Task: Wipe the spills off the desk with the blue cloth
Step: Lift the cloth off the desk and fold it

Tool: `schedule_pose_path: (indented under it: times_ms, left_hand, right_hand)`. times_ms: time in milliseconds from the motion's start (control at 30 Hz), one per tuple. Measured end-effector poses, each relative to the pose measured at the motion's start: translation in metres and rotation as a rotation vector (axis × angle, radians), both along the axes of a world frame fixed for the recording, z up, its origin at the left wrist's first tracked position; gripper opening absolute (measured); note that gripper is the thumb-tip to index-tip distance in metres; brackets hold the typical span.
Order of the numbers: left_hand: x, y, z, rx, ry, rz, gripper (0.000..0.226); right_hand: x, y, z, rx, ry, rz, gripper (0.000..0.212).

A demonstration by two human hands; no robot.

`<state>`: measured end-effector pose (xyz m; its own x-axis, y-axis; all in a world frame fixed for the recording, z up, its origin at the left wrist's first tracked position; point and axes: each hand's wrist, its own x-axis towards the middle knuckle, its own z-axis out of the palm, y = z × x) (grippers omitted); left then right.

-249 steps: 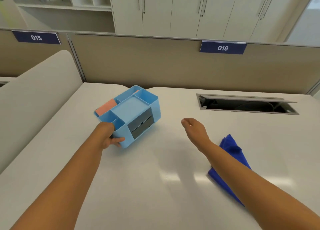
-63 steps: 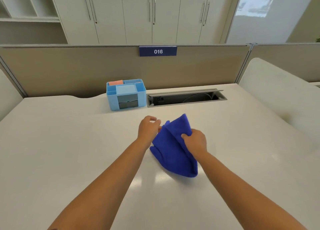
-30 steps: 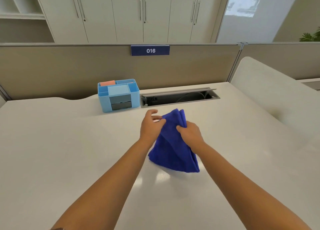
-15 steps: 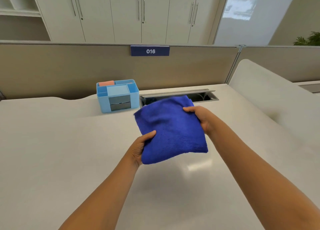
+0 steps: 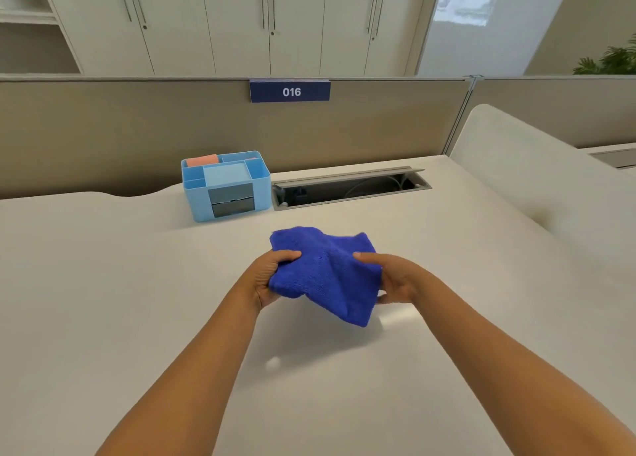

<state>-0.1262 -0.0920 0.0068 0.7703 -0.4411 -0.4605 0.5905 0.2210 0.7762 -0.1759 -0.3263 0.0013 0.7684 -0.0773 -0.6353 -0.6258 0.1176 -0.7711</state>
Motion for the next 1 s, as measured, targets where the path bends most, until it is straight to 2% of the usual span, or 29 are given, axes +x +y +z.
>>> schedule_pose_path:
  times_ms: [100, 267, 467, 733, 1000]
  left_hand:
    - [0.005, 0.0, 0.001, 0.037, 0.019, 0.016, 0.046]
    - [0.013, -0.015, 0.006, 0.196, -0.069, 0.095, 0.037]
    - [0.012, -0.059, 0.009, 0.205, -0.096, 0.18, 0.038]
    - [0.015, -0.187, 0.005, 0.179, -0.075, 0.217, 0.032]
    - [0.045, -0.349, 0.009, 0.194, -0.087, 0.081, 0.039]
  right_hand:
    - [0.006, 0.01, -0.001, -0.088, -0.003, 0.014, 0.025]
    - [0.018, 0.004, 0.009, -0.332, -0.187, 0.042, 0.018]
    - [0.037, -0.037, 0.006, -0.545, -0.302, 0.012, 0.023]
    - [0.065, -0.171, 0.011, -0.656, -0.341, 0.03, 0.03]
    - [0.089, -0.34, 0.012, -0.753, -0.315, 0.029, 0.029]
